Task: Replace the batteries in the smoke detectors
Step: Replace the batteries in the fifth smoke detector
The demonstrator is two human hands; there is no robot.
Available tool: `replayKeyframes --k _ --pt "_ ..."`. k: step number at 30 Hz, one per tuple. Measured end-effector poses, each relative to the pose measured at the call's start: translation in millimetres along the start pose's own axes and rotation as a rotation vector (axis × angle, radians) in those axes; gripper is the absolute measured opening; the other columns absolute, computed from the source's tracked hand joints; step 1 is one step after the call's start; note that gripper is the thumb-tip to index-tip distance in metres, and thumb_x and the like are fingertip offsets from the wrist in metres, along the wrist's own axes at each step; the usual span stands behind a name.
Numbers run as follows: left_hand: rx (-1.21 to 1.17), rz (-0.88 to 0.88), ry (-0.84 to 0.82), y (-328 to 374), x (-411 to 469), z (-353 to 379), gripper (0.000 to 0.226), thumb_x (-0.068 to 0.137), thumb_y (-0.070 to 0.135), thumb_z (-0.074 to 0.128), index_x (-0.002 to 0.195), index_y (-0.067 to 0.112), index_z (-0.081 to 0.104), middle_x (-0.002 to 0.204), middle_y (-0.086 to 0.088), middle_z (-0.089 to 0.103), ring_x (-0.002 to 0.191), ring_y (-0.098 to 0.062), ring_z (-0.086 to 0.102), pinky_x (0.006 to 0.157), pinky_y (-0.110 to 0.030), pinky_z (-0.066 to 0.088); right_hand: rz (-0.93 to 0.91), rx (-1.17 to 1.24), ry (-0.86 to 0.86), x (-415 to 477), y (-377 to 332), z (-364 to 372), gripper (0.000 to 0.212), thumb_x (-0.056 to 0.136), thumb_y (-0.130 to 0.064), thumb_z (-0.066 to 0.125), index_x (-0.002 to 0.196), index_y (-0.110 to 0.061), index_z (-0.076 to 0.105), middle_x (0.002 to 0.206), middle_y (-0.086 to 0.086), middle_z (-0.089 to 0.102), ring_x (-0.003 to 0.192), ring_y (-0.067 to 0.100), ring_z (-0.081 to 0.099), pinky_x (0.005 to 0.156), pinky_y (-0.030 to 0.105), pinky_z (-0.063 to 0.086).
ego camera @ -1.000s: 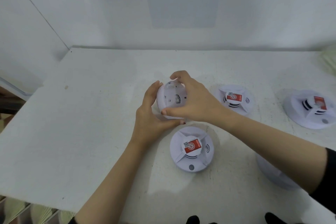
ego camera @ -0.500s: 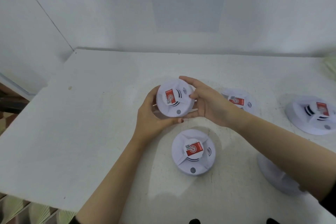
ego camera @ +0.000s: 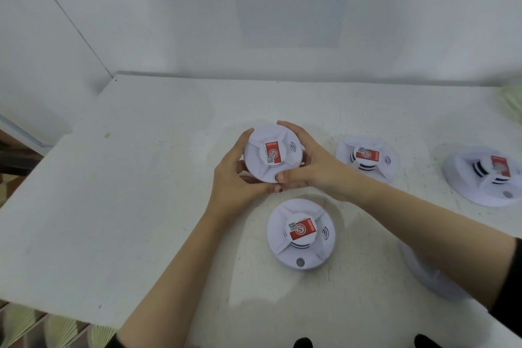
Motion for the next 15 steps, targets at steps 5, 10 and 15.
replayKeyframes --k 5,10,15 --pt "0.01 0.015 -0.001 3.2 -0.6 0.4 0.073 0.061 0.002 0.087 0.12 0.033 0.059 0.109 0.009 0.069 0.1 -0.009 0.066 0.078 -0.03 0.059 -0.016 0.027 -0.008 -0.2 2.6 0.3 0.085 0.07 0.004 0.072 0.136 -0.031 0.031 0.136 0.002 0.046 0.123 0.017 0.049 0.09 0.033 0.052" --pt "0.006 0.009 -0.004 -0.4 0.6 0.5 0.075 0.062 0.005 0.088 0.126 0.03 0.057 0.112 0.005 0.069 0.102 -0.015 0.067 0.08 -0.037 0.059 -0.012 0.049 -0.009 -1.0 3.4 0.0 0.085 0.074 0.01 0.07 0.138 -0.031 0.03 0.136 0.001 0.045 0.124 0.018 0.048 0.086 0.033 0.053" --pt "0.002 0.013 -0.017 0.2 0.5 0.8 0.067 0.067 0.008 0.086 0.125 0.026 0.058 0.108 -0.001 0.07 0.1 -0.019 0.068 0.082 -0.043 0.058 -0.014 0.06 -0.011 -2.6 4.0 0.3 0.085 0.073 0.006 0.071 0.138 -0.03 0.03 0.135 0.0 0.045 0.123 0.017 0.049 0.085 0.031 0.053"
Point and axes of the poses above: each hand's wrist, its own x-axis towards the middle knuckle, its own z-axis out of the palm, y = z × x, the point moved 2 cm from there along x, towards the middle knuckle
